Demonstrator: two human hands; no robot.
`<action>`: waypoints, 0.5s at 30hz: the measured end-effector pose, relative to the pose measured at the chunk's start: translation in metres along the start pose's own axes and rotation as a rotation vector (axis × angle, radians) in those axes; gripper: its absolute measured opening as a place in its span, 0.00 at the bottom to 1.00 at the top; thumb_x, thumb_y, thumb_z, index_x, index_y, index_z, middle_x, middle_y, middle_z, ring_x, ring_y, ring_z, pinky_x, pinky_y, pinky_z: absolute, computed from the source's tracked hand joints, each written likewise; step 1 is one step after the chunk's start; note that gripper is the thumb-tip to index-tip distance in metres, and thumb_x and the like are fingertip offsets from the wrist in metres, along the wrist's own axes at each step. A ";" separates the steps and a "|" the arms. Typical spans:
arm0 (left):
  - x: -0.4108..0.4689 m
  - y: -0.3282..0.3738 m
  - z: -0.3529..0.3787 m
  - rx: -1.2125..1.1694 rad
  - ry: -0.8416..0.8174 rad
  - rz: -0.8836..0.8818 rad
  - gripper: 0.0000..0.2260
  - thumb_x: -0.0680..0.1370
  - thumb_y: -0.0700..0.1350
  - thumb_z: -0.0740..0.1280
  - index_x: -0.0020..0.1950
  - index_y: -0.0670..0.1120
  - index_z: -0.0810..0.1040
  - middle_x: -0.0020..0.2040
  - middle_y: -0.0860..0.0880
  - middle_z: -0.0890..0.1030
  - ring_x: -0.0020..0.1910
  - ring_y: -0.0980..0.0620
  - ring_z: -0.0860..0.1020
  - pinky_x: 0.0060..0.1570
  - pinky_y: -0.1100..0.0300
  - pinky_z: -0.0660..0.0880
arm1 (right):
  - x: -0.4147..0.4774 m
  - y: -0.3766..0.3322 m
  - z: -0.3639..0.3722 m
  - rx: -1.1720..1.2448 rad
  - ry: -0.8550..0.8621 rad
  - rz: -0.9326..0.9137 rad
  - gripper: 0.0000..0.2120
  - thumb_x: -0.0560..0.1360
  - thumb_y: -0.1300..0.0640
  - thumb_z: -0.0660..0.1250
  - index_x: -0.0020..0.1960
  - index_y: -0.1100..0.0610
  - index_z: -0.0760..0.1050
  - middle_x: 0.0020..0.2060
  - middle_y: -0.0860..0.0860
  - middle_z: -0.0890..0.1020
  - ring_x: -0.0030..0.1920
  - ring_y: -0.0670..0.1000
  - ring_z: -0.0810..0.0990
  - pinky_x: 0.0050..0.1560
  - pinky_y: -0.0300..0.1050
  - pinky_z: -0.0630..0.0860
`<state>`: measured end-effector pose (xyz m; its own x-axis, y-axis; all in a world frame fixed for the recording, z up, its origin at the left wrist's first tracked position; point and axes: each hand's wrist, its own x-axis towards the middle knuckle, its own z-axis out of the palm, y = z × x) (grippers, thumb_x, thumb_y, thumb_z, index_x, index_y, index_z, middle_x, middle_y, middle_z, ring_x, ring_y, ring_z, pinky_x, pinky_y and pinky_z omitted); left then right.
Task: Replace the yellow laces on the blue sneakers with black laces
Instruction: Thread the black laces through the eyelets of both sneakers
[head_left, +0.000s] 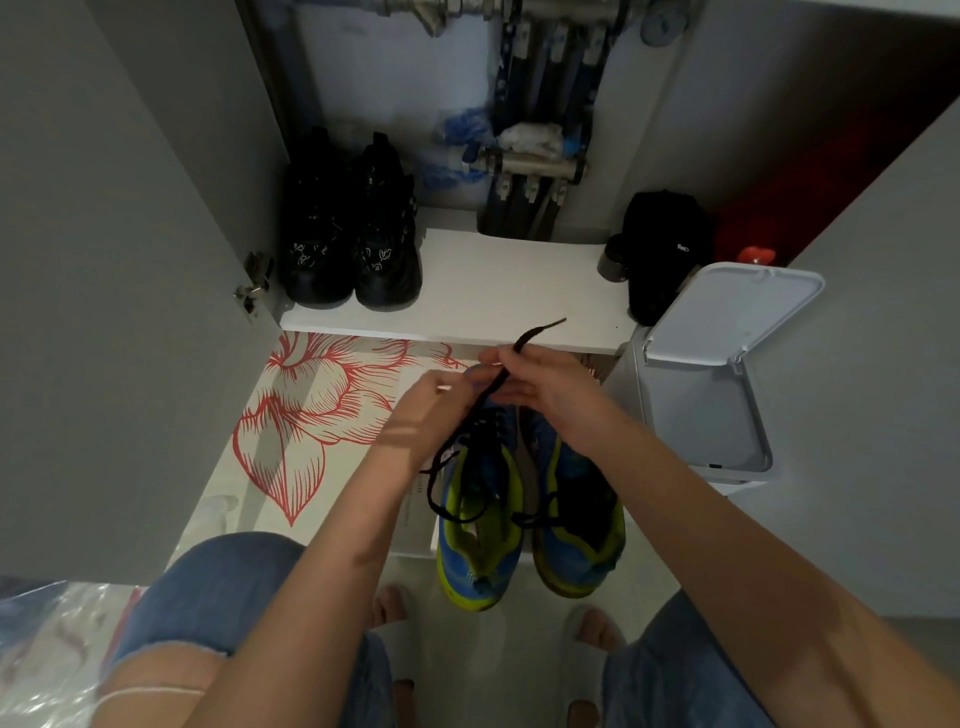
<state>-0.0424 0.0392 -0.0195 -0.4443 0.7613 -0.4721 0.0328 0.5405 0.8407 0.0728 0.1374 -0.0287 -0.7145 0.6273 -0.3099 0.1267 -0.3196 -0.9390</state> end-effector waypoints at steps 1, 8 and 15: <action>0.003 0.000 -0.001 -0.026 0.062 -0.010 0.11 0.79 0.47 0.57 0.50 0.45 0.78 0.50 0.49 0.82 0.49 0.50 0.79 0.44 0.60 0.72 | -0.001 0.000 0.002 -0.089 0.005 -0.008 0.11 0.80 0.58 0.60 0.55 0.62 0.78 0.49 0.59 0.83 0.47 0.52 0.82 0.50 0.40 0.78; -0.006 0.003 0.003 -0.247 0.071 0.188 0.10 0.80 0.44 0.61 0.50 0.42 0.81 0.35 0.48 0.80 0.22 0.57 0.72 0.20 0.68 0.66 | -0.011 0.005 0.029 -0.318 -0.166 0.075 0.06 0.78 0.58 0.64 0.45 0.54 0.79 0.34 0.47 0.84 0.38 0.47 0.83 0.44 0.39 0.81; 0.006 -0.011 0.003 -0.274 0.206 0.181 0.06 0.78 0.38 0.65 0.45 0.41 0.81 0.31 0.54 0.82 0.30 0.60 0.79 0.37 0.64 0.78 | -0.013 0.003 0.000 -0.971 0.033 0.087 0.16 0.75 0.50 0.68 0.46 0.65 0.80 0.44 0.60 0.83 0.46 0.57 0.81 0.46 0.49 0.76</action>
<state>-0.0430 0.0391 -0.0319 -0.6245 0.7329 -0.2698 -0.1011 0.2667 0.9585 0.0822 0.1285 -0.0279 -0.6582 0.6535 -0.3738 0.7004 0.3495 -0.6223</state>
